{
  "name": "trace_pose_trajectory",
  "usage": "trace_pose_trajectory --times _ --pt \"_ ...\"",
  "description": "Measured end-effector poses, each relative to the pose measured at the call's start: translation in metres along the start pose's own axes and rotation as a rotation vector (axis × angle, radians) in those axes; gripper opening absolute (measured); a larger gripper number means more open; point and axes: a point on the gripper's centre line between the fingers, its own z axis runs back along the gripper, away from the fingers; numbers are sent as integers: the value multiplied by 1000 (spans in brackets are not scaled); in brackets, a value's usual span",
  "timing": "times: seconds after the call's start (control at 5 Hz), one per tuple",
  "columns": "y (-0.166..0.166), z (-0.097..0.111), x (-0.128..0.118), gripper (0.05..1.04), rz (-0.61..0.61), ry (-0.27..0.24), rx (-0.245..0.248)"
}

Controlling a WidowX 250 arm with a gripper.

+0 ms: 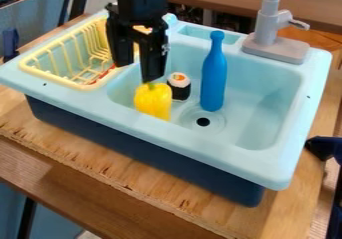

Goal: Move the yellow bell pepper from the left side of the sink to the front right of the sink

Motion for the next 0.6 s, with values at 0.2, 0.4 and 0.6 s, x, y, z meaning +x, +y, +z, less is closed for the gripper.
trace_pose_trajectory --times 0.2,0.4,0.6 --pt "0 -10 5 999 1 7 -18" --pt "-3 -17 8 999 -10 22 -29" --pt "-5 -17 13 952 -24 19 -16"
